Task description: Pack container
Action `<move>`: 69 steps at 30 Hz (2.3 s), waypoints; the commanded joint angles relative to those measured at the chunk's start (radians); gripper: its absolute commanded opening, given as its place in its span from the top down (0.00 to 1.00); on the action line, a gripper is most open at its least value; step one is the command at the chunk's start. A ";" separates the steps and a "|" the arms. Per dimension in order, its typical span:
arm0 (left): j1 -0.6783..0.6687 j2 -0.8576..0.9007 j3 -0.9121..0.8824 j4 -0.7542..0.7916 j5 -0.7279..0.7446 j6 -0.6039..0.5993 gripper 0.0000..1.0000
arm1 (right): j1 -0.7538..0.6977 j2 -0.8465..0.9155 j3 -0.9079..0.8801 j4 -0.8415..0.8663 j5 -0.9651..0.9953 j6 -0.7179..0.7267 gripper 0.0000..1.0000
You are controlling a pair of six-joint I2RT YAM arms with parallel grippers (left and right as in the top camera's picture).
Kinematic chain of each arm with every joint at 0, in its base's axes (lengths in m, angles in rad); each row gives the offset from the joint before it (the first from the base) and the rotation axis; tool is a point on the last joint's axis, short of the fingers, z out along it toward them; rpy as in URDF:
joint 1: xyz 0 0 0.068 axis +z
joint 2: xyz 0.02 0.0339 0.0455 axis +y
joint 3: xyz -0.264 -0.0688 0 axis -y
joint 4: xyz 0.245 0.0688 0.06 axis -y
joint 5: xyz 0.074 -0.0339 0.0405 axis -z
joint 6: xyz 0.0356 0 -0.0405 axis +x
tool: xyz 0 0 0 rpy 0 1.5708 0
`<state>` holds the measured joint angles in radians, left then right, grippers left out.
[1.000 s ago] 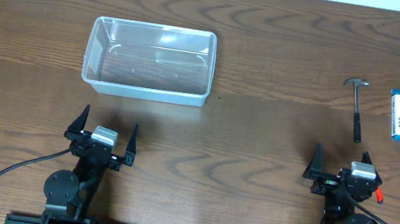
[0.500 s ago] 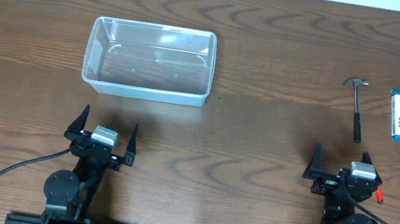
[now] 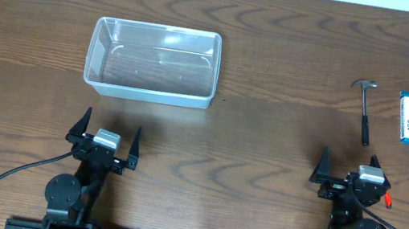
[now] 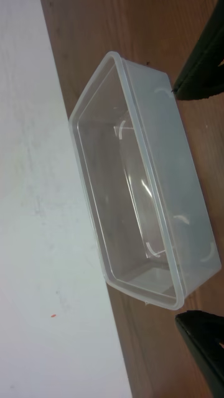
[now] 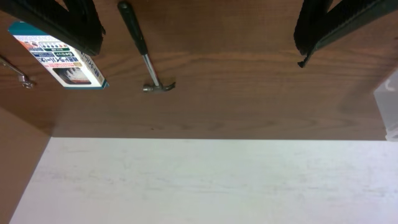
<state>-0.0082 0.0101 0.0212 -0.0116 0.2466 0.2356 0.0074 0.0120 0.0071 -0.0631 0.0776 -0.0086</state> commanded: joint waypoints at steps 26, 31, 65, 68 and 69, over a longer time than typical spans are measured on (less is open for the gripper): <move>0.004 -0.006 -0.017 -0.037 0.003 -0.006 0.02 | -0.009 -0.005 -0.002 -0.004 -0.003 -0.007 0.01; 0.004 -0.006 -0.017 -0.037 0.003 -0.006 0.02 | -0.009 -0.005 -0.002 -0.004 -0.003 -0.007 0.01; 0.004 -0.006 -0.017 -0.037 0.003 -0.006 0.02 | -0.008 -0.005 -0.002 -0.006 -0.150 0.257 0.01; 0.004 -0.006 -0.017 -0.037 0.004 -0.006 0.02 | -0.006 -0.001 -0.002 -0.005 -0.165 0.449 0.01; 0.004 -0.006 -0.017 -0.037 0.003 -0.006 0.02 | -0.006 0.002 -0.002 -0.004 -0.168 0.487 0.01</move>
<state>-0.0082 0.0101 0.0212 -0.0116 0.2466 0.2356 0.0074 0.0120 0.0071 -0.0654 -0.0395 0.2607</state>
